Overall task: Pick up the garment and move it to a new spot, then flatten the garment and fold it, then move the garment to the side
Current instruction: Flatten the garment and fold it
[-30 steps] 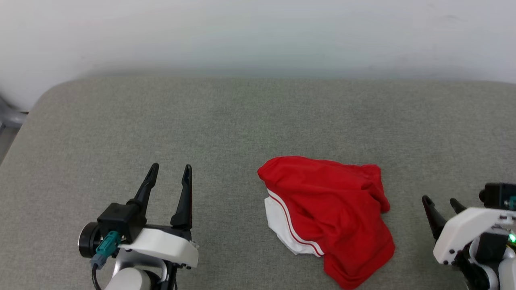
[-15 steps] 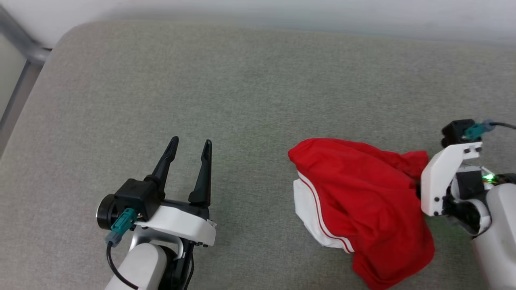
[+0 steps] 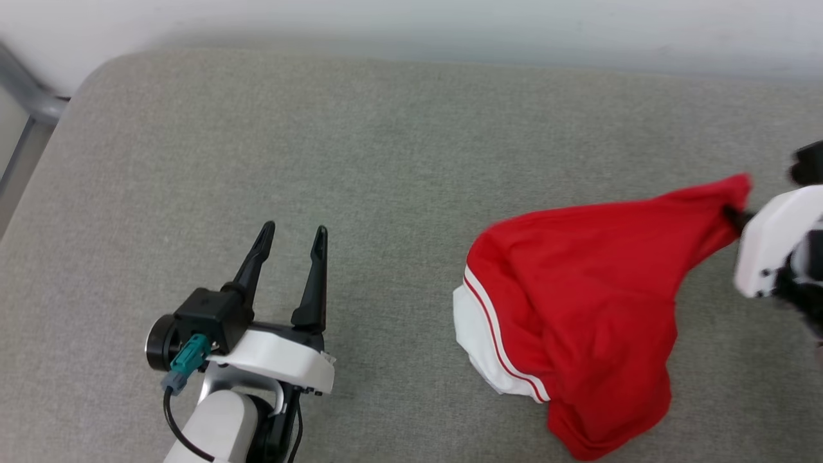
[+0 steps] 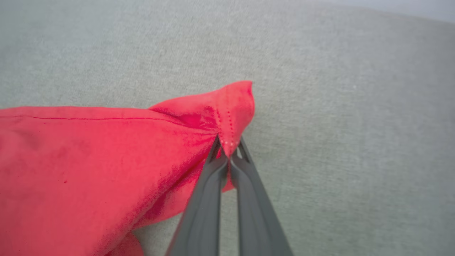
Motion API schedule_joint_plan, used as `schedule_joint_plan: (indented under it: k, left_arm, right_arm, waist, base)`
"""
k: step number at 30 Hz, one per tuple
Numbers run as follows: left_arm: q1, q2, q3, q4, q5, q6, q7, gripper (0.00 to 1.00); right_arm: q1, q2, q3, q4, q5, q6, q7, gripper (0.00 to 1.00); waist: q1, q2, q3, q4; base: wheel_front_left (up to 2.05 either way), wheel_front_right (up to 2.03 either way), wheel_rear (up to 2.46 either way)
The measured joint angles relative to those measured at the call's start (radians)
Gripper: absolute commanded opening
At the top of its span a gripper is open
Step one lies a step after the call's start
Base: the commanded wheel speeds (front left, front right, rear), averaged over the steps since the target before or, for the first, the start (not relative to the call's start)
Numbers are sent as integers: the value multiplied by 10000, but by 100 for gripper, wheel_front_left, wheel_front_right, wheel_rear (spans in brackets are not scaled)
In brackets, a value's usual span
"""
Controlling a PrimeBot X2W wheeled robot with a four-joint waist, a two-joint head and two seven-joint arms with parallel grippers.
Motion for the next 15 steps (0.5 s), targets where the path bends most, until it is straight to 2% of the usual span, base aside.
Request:
schedule_joint_plan:
  k: [3,7,11,15]
  left_arm:
    - [176,31,54,36,4,0,0,100]
    - [409,75,113,23,-2,15,0,100]
    - [573,148,180,29,-44,40,0,100]
    - [699,192,221,117,-157,40,2,100]
  right_arm:
    - [189,-142,-1039,-702,-449,2,-330,0]
    - [1572,40,-2836,-1871,-1099,0,-228,0]
    - [3414,1039,-4301,-2865,-1532,-2,272,0]
    - [5125,2220,-4949,-3154,-1678,-2,512,0]
  waist:
    - [0,0,-233,-215]
    - [-1,0,-504,-530]
    - [-1,0,-677,-803]
    - [-1,0,-793,-957]
  base:
    - [0,0,0]
    - [0,0,0]
    - [0,0,0]
    - [0,0,0]
